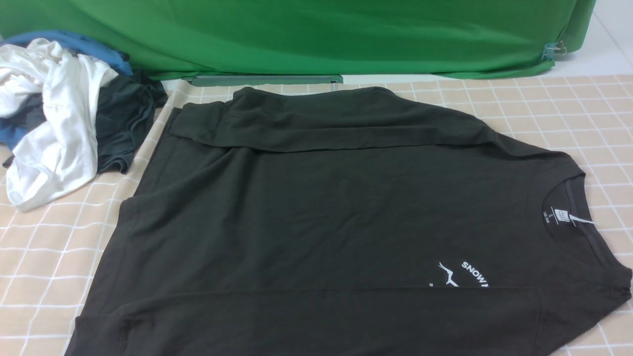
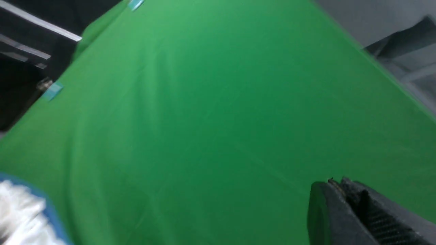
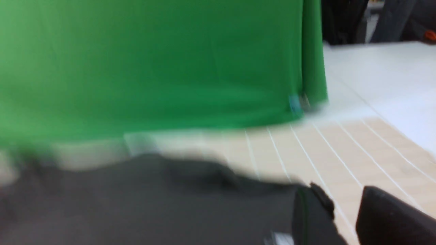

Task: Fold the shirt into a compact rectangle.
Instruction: 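Grasp the left edge of the dark T-shirt lying flat on the table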

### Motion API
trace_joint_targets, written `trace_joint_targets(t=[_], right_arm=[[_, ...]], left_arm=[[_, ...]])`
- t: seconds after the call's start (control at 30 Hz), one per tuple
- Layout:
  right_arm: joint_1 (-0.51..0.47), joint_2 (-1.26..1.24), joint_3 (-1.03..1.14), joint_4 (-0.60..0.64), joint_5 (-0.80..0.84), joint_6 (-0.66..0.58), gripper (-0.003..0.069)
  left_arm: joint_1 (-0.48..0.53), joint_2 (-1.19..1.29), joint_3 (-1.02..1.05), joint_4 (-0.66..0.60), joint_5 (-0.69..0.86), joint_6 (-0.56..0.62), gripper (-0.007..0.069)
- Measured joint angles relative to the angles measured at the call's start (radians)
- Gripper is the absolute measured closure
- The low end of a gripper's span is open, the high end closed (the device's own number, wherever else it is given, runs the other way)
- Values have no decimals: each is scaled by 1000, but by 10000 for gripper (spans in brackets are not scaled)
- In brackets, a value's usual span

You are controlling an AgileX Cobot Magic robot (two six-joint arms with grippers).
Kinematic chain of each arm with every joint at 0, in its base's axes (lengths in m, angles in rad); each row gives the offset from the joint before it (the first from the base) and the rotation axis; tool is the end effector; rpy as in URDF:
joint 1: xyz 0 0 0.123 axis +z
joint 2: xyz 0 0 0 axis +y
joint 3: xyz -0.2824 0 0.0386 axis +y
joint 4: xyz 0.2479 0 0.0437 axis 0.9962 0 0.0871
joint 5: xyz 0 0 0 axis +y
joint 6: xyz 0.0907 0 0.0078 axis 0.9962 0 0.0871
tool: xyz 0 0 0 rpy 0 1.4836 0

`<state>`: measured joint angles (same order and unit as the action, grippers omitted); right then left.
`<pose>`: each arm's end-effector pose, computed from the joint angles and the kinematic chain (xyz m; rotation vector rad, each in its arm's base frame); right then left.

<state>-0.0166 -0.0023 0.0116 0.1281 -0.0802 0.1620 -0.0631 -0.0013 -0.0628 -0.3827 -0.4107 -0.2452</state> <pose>0.0557 -0.0018 0.2165 0.2245 1.3990 0.2187 0.0404 0.0110 0.2665 -0.4098 0.9729 -0.5228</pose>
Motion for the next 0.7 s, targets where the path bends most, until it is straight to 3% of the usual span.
trace_joint_targets(t=[0.07,0.27,0.43,0.57,0.67,0.7], right_arm=[[0,0,0,12,-78,40,419],[0,0,0,22,-181,55,419],[3,0,-5,21,-220,193,432],[46,20,-162,5,29,256,568],[97,79,-315,2,225,197,615],[141,146,-427,1,391,119,622]], left_arm=[[0,2,-85,34,118,-6,604],[0,259,-340,139,715,22,604],[0,628,-399,159,1086,174,604],[0,903,-431,171,1206,245,604],[0,1019,-457,192,1255,245,604],[0,1091,-474,206,1275,245,604]])
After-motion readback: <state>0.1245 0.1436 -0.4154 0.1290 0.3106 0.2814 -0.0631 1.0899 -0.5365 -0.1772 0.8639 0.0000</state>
